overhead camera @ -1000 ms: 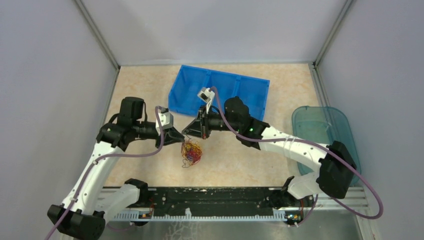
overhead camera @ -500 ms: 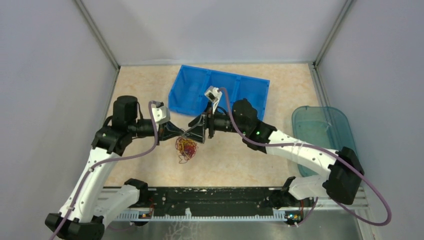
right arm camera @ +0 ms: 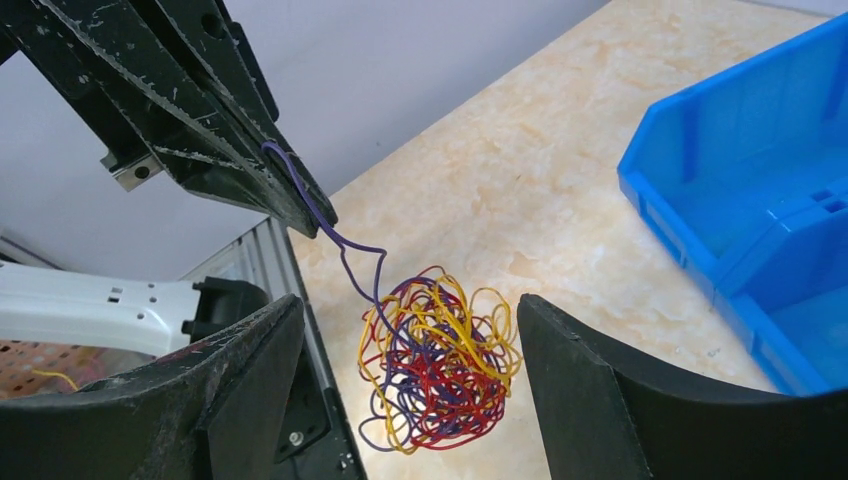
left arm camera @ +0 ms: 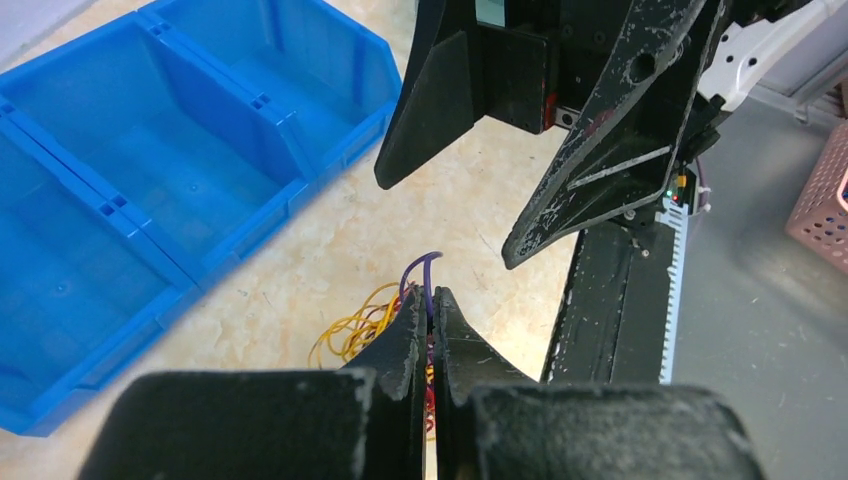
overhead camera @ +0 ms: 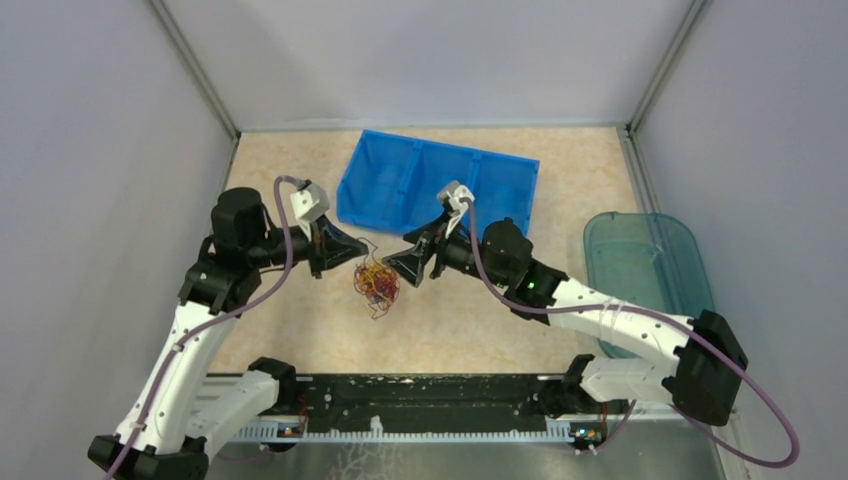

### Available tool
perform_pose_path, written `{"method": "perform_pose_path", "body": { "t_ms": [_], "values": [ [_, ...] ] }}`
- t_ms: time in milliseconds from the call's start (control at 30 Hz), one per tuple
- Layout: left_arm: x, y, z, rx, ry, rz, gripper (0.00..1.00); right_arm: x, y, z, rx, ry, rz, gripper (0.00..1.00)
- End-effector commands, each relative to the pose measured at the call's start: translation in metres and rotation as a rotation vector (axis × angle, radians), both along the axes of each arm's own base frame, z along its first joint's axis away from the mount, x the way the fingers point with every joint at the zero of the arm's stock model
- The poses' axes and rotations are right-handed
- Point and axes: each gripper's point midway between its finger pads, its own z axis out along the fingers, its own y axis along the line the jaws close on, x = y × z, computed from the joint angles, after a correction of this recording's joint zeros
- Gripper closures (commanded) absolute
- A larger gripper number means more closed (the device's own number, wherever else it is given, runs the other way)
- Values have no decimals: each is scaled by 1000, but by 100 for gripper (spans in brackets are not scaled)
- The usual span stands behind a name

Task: Untangle the cables

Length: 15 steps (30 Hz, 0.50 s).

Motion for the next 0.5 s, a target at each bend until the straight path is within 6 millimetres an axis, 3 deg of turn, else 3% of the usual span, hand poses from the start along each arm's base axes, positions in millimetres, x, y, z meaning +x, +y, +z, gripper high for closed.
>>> {"method": "perform_pose_path", "body": {
  "t_ms": [0,467],
  "values": [
    [1,-3,28,-66,-2,24,100,3,4,28,50,-104,-32,21],
    [-2,-5,37,-77,-16,7,99,3,28,11,49,-74,12,22]
  ]
}}
